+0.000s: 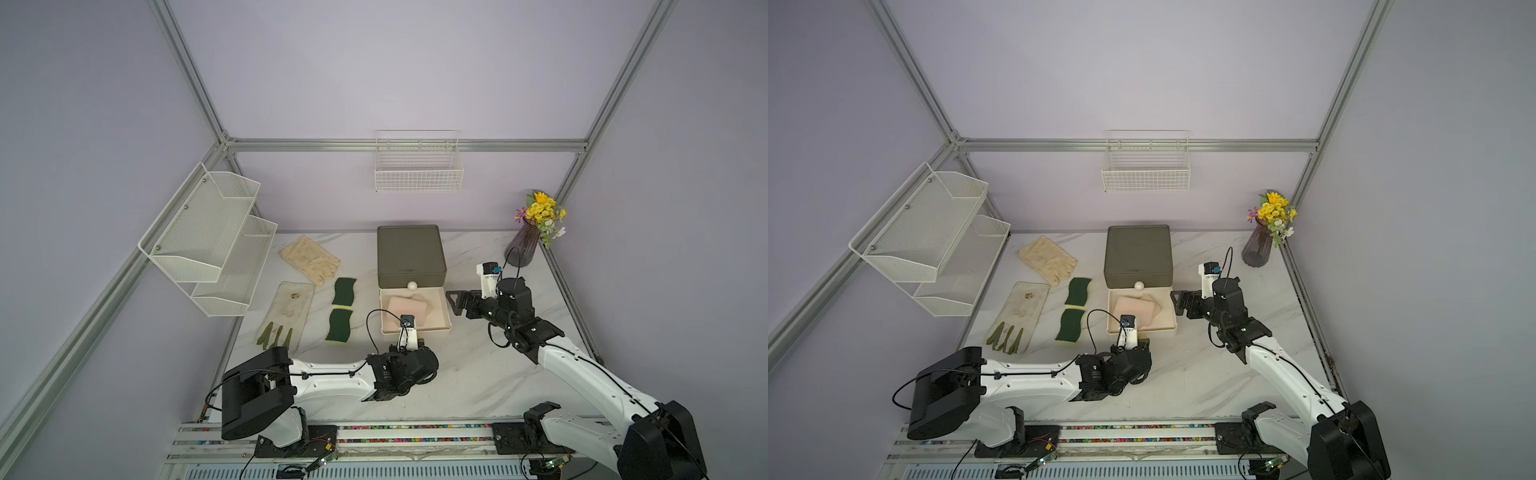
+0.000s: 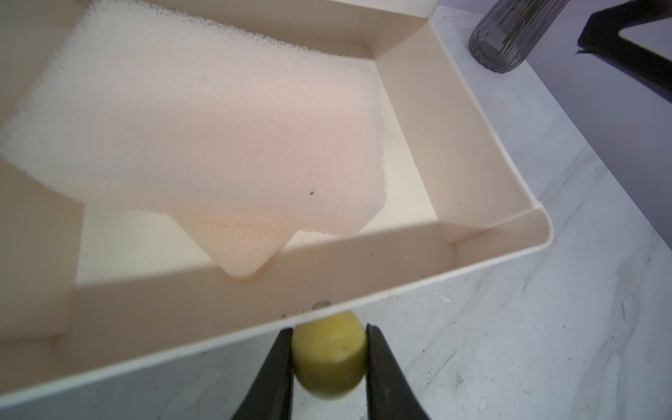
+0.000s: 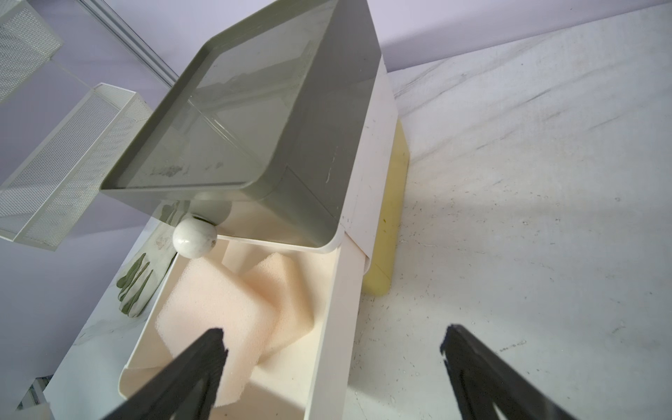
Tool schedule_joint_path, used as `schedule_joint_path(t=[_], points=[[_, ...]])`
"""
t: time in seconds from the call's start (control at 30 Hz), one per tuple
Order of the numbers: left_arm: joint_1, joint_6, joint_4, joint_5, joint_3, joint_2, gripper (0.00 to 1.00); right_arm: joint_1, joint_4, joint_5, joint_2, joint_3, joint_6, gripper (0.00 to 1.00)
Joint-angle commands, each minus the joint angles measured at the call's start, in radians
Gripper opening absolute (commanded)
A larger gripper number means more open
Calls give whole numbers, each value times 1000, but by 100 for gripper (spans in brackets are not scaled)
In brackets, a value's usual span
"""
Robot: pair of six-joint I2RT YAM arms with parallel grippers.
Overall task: Take the sponge out of the drawer
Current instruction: Open the drawer in the storage box, then pick up the sponge from the drawer.
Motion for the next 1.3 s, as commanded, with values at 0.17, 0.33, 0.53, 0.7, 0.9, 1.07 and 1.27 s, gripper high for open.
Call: schedule_joint_path(t=[0.17,0.33,0.53,0.7,0.9,1.07,1.27], points=[[-32,-63,-41,0,-11,-29,26,-2,43,-16,21,-13,5,97],[-32,-80,-57,-1,-2,-17,39,-2,42,-21,31,-13,4,97],[-32,-78,-60,-6,-11,-40,59,-1,41,-21,33,-9,5,97],[-38,-55,-69,5,-23,-89,75,-2,33,-21,34,3,2,97],[-57,26,-137,19,-24,-228,84,-2,6,-19,36,33,-7,97],[-75,107,-232,-9,-29,-384,86,-2,-25,-16,37,63,-18,97],[-72,206,-319,-153,-41,-562,100,-1,-76,-24,41,114,-34,97]])
